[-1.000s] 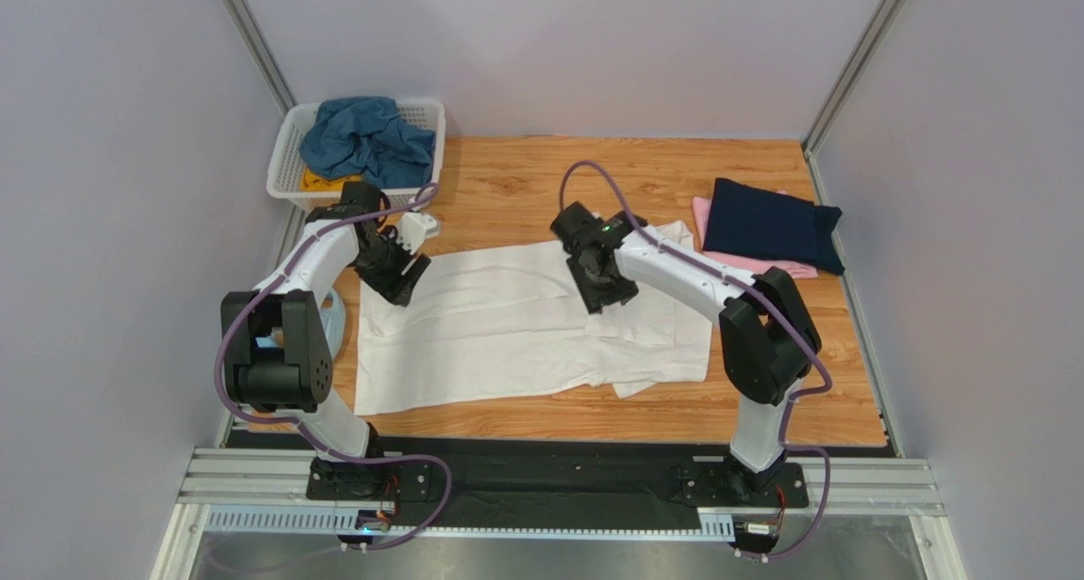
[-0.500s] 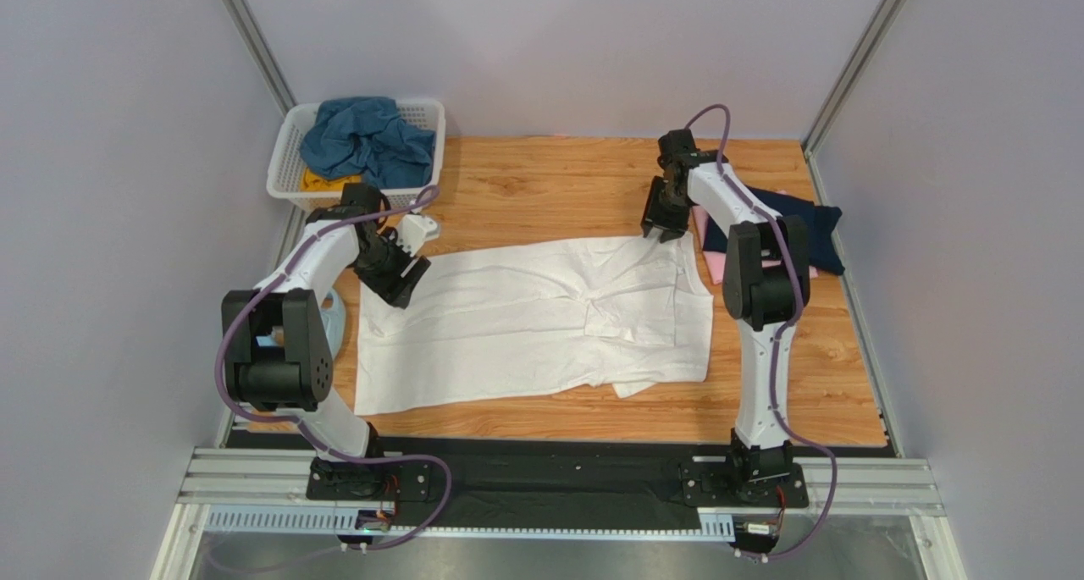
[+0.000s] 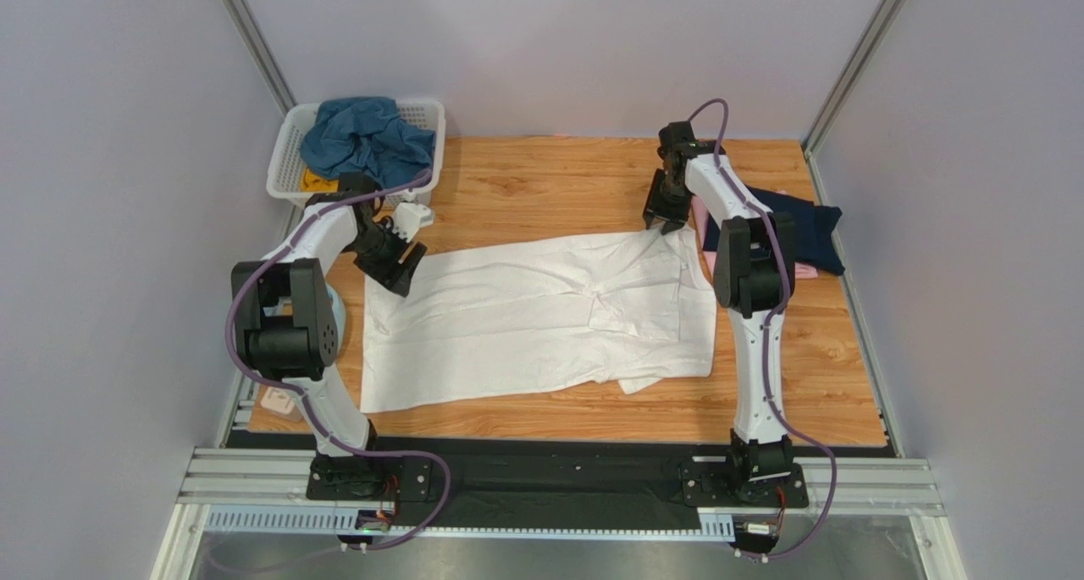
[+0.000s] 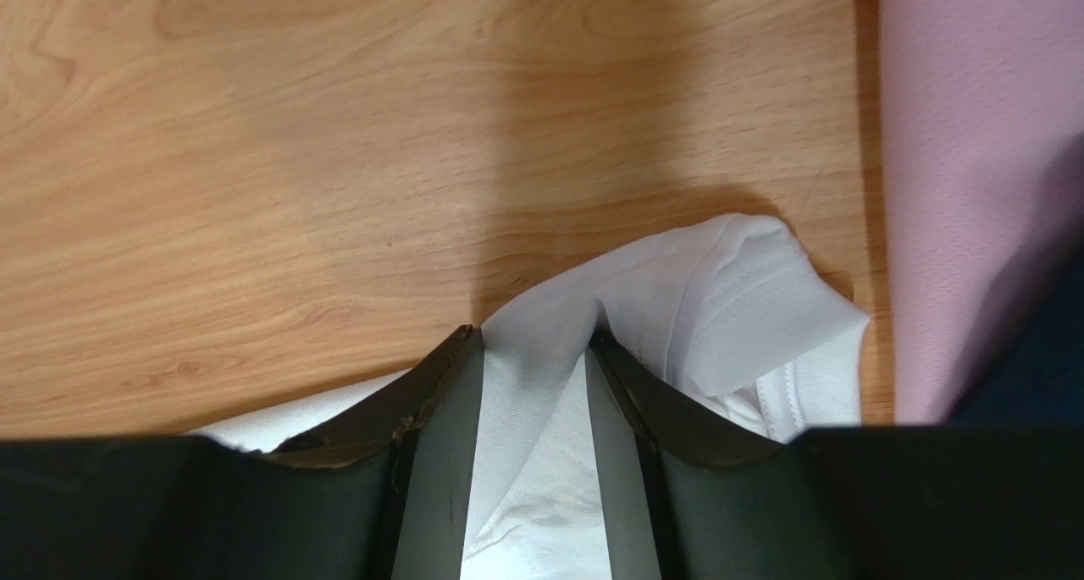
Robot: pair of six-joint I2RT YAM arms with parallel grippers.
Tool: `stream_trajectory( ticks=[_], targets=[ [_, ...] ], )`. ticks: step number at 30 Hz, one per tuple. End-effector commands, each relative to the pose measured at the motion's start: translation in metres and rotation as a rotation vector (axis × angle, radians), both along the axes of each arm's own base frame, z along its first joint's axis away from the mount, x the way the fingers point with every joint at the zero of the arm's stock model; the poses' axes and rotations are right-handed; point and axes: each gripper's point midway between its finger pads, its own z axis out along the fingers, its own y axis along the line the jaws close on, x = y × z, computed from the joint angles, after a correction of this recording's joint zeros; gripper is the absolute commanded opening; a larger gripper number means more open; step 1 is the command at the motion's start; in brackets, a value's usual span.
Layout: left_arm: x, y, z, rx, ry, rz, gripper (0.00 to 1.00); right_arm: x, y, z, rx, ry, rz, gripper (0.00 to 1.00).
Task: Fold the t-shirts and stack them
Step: Fold the flattened tshirt in 1/3 of the way
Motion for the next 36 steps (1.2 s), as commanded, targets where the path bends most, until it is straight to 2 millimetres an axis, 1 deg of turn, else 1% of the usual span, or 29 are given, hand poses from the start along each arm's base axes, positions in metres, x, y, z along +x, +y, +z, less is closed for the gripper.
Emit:
stream_trajectory(
  ticks=[1,2,3,5,6,8,9,10,11,12,13,14,15,16,17,18,19,20,21,22,23,24,25,26,30,32,33,34,36],
  targets=[
    [0.001,-0.004,0.007,-0.023,-0.013,-0.003,0.71,0.004,-0.042,-0.013,-0.138,0.028,-0.033,0.42],
    [0.0,-0.003,0.005,-0.019,-0.01,-0.002,0.71,0.005,-0.044,-0.011,-0.147,0.021,-0.036,0.42],
    [-0.001,-0.003,0.004,-0.017,-0.007,-0.005,0.71,0.008,-0.046,-0.003,-0.154,0.004,-0.039,0.42],
    [-0.001,-0.002,0.003,-0.017,-0.006,-0.005,0.71,0.012,-0.042,0.009,-0.13,-0.026,-0.033,0.43],
    [-0.001,-0.003,0.002,-0.019,-0.003,-0.005,0.71,0.014,-0.035,0.022,-0.092,-0.052,-0.024,0.43],
    [0.0,-0.004,0.001,-0.027,-0.004,-0.002,0.71,0.013,-0.025,0.036,-0.054,-0.073,-0.014,0.43],
    [0.0,-0.005,-0.002,-0.029,0.001,-0.001,0.71,0.012,-0.019,0.056,-0.027,-0.107,-0.005,0.43],
    [0.002,-0.005,-0.003,-0.03,-0.002,0.004,0.71,0.01,-0.014,0.066,-0.015,-0.122,0.001,0.44],
    [0.002,-0.005,-0.003,-0.035,0.0,0.005,0.71,0.008,-0.01,0.074,0.008,-0.135,-0.007,0.44],
    [0.005,-0.006,-0.004,-0.039,-0.001,0.005,0.71,-0.002,0.0,0.078,0.063,-0.128,0.008,0.44],
    [0.006,-0.008,-0.004,-0.049,0.003,0.017,0.71,-0.002,0.006,0.104,0.097,-0.198,0.011,0.44],
    [0.006,-0.012,-0.004,-0.07,0.006,0.018,0.71,-0.006,0.01,0.114,0.122,-0.218,0.011,0.45],
    [0.01,-0.014,0.001,-0.086,-0.002,0.021,0.71,-0.018,0.017,0.11,0.164,-0.198,0.01,0.45],
    [0.009,-0.017,0.003,-0.101,0.003,0.024,0.71,-0.021,0.02,0.134,0.197,-0.256,0.015,0.45],
    [0.01,-0.021,0.008,-0.124,-0.003,0.028,0.71,-0.026,0.025,0.139,0.22,-0.266,0.022,0.45],
    [0.011,-0.023,0.011,-0.134,-0.01,0.027,0.71,-0.035,0.035,0.141,0.268,-0.261,0.035,0.45],
    [0.01,-0.024,0.012,-0.14,-0.01,0.028,0.72,-0.046,0.038,0.134,0.286,-0.251,0.038,0.45],
    [0.009,-0.026,0.013,-0.149,-0.008,0.024,0.72,-0.055,0.041,0.14,0.301,-0.262,0.046,0.45],
    [0.008,-0.027,0.014,-0.153,-0.006,0.022,0.72,-0.063,0.047,0.139,0.316,-0.252,0.052,0.45],
    [0.004,-0.028,0.012,-0.155,0.011,0.02,0.72,-0.077,0.049,0.121,0.318,-0.212,0.053,0.45],
    [0.001,-0.029,0.011,-0.163,0.021,0.021,0.78,-0.082,0.051,0.119,0.328,-0.209,0.063,0.45],
    [-0.002,-0.03,0.011,-0.165,0.026,0.019,0.79,-0.089,0.058,0.112,0.34,-0.187,0.078,0.45],
    [-0.002,-0.03,0.01,-0.165,0.021,0.019,0.79,-0.098,0.057,0.096,0.327,-0.147,0.084,0.45],
    [-0.004,-0.029,0.008,-0.157,0.021,0.021,0.79,-0.101,0.057,0.084,0.318,-0.118,0.084,0.45],
    [0.0,-0.019,0.004,-0.109,0.002,0.035,0.8,-0.113,0.062,0.05,0.309,-0.035,0.105,0.45],
    [0.002,-0.011,-0.003,-0.065,0.01,0.042,0.82,-0.113,0.063,0.044,0.305,-0.023,0.115,0.45],
    [0.003,-0.008,-0.005,-0.051,0.013,0.042,0.83,-0.114,0.063,0.036,0.298,-0.003,0.114,0.45],
    [0.005,-0.004,-0.007,-0.033,0.018,0.048,0.99,-0.114,0.062,0.033,0.296,0.004,0.114,0.45],
    [0.011,0.001,-0.011,-0.023,0.023,0.061,1.0,-0.115,0.064,0.026,0.304,0.028,0.115,0.45]
  ],
)
